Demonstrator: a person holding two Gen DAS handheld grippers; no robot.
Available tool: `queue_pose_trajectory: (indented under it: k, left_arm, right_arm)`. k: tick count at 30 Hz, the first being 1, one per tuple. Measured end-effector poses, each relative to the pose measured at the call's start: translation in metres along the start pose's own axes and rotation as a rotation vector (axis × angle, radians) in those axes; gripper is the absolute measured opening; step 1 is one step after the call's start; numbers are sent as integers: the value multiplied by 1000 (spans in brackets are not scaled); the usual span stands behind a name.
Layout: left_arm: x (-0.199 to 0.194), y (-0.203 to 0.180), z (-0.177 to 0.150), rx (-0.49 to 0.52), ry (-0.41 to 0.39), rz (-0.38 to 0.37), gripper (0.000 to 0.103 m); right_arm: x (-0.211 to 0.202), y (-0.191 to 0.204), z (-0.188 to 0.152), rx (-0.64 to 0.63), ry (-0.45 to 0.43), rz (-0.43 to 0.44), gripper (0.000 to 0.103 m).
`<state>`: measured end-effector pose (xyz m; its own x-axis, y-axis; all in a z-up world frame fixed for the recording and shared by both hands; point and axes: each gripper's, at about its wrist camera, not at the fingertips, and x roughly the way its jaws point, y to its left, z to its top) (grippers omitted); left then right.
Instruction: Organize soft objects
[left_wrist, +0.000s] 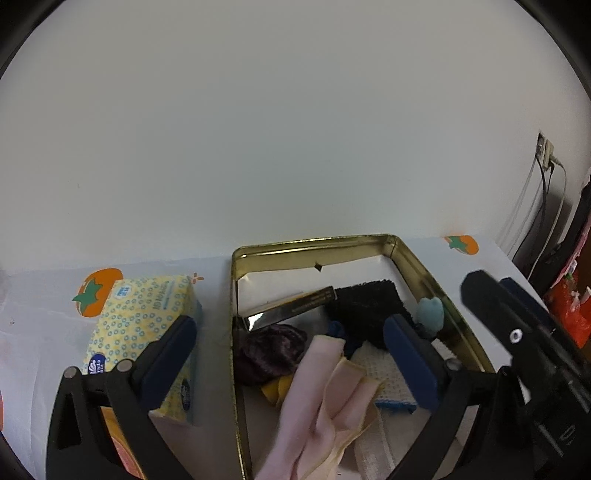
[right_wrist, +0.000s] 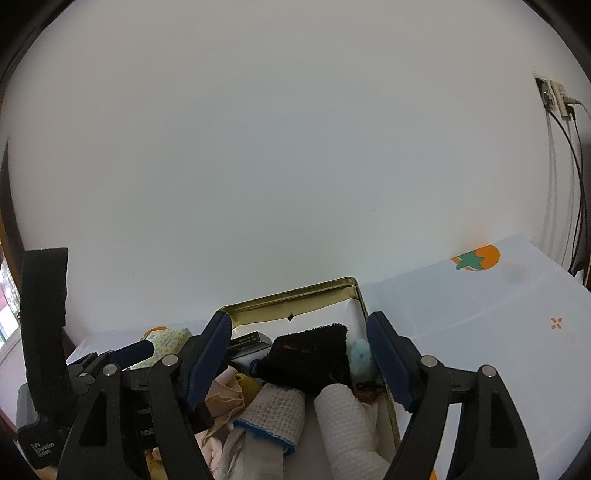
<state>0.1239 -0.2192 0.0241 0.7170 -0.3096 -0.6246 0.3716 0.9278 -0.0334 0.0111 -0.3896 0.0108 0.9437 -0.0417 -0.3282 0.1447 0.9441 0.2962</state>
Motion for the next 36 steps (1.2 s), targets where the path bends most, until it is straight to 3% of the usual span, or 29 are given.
queue_pose_trajectory:
  k: [9, 13, 21, 27, 33, 36]
  left_arm:
    - [1, 2, -1, 4, 1, 29, 103]
    - [7, 2, 0, 4, 34, 37, 103]
    - [21, 5, -7, -42, 148, -42, 103]
    - [7, -3, -9, 4, 69, 2, 103]
    - [-9, 6, -13, -43, 17, -13, 103]
    - [-23, 6, -18, -21, -43, 19, 103]
  right_arm:
    - [-25, -10, 5, 68, -101, -13, 78]
    - [-24, -9, 4, 52, -98, -48, 78]
    - [-19, -13, -1, 60, -76, -78, 78]
    - [-19, -13, -4, 63, -67, -77, 78]
    - [-23, -11, -7, 52, -79, -81, 78]
    - [-23, -9, -8, 45, -83, -76, 78]
